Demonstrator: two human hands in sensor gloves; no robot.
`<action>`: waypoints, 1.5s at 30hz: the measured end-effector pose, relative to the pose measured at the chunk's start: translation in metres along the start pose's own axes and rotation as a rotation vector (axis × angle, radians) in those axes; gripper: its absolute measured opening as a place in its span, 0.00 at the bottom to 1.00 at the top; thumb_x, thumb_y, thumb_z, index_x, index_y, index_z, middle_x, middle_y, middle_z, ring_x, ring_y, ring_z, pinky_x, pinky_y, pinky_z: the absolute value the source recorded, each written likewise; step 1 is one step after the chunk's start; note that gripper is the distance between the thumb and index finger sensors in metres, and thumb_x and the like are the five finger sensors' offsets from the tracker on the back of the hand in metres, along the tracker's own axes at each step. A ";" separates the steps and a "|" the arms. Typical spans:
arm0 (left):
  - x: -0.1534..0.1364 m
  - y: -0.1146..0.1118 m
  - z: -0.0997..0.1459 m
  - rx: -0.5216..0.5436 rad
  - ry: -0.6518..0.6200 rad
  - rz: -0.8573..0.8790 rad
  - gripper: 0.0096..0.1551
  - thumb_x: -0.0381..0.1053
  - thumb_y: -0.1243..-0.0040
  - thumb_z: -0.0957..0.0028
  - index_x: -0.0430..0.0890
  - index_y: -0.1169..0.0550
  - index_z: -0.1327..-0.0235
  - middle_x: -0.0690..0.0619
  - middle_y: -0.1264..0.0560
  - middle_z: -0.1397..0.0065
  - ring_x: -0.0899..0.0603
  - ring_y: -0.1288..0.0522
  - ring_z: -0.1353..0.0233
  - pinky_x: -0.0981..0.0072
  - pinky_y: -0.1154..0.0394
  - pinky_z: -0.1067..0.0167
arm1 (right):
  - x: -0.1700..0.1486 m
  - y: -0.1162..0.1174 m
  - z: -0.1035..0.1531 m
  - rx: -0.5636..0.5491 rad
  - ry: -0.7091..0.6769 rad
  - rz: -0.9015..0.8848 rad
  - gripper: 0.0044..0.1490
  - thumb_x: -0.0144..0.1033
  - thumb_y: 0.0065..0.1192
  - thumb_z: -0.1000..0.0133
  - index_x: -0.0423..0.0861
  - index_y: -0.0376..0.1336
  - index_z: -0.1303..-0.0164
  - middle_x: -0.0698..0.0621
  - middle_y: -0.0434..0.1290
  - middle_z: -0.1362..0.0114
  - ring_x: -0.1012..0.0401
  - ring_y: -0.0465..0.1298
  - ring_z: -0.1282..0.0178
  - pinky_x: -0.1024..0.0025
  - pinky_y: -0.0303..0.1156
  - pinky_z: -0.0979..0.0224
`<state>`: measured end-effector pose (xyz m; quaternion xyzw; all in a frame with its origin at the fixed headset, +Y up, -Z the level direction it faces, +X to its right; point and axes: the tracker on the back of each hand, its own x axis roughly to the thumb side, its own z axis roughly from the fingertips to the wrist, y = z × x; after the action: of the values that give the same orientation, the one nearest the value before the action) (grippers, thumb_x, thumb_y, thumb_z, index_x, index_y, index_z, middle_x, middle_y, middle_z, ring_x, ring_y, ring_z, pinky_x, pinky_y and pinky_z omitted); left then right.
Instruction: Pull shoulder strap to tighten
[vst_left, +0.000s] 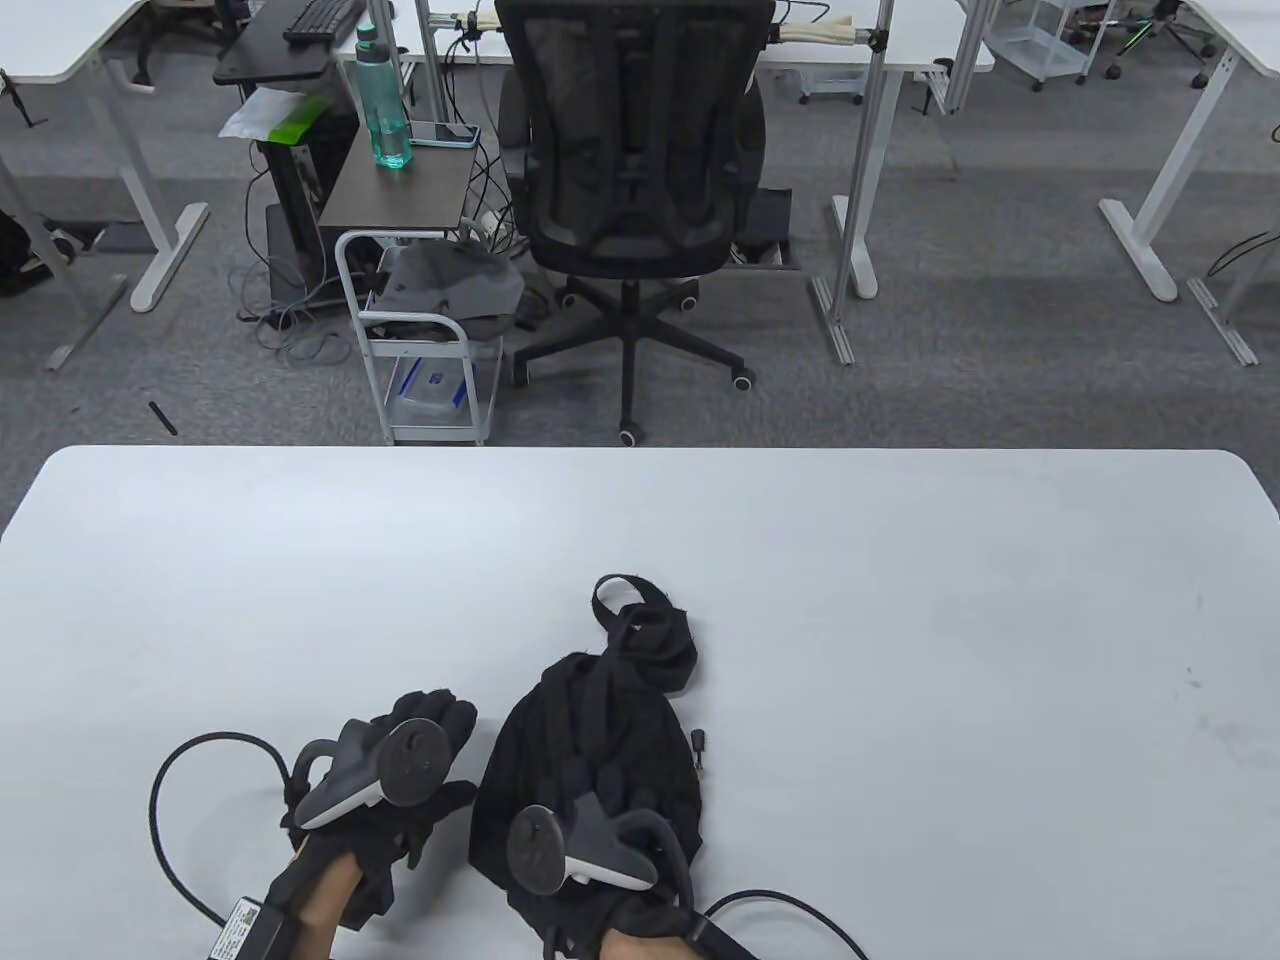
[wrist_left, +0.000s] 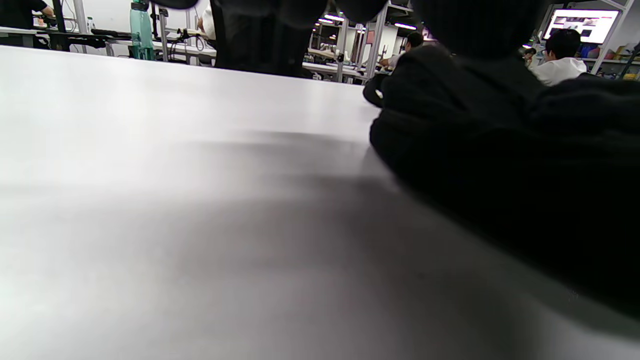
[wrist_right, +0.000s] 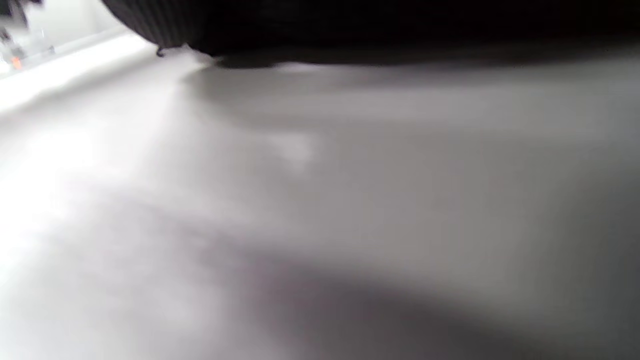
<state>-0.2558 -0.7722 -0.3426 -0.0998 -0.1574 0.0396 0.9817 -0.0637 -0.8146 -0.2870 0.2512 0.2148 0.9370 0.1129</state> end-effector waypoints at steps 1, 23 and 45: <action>0.000 0.000 0.000 0.000 0.000 0.001 0.50 0.64 0.45 0.59 0.56 0.48 0.23 0.50 0.49 0.13 0.38 0.50 0.15 0.41 0.43 0.23 | -0.001 -0.001 0.001 -0.005 -0.004 -0.023 0.65 0.62 0.45 0.47 0.29 0.26 0.25 0.25 0.22 0.27 0.22 0.28 0.32 0.20 0.32 0.40; -0.001 -0.003 0.000 0.010 -0.015 0.015 0.50 0.64 0.45 0.59 0.56 0.48 0.23 0.50 0.51 0.13 0.38 0.51 0.15 0.41 0.43 0.23 | -0.122 -0.111 0.076 -0.432 0.094 -0.104 0.66 0.66 0.52 0.49 0.30 0.33 0.23 0.26 0.33 0.22 0.26 0.33 0.28 0.27 0.30 0.36; 0.020 0.008 0.008 0.255 -0.240 0.105 0.41 0.63 0.37 0.62 0.57 0.30 0.30 0.53 0.34 0.18 0.41 0.36 0.19 0.43 0.35 0.27 | -0.199 -0.071 0.091 -0.330 0.229 -0.177 0.67 0.63 0.62 0.52 0.33 0.36 0.22 0.30 0.34 0.21 0.29 0.32 0.27 0.28 0.28 0.36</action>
<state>-0.2403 -0.7605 -0.3308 0.0229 -0.2616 0.1219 0.9572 0.1598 -0.7841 -0.3329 0.1014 0.0914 0.9683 0.2093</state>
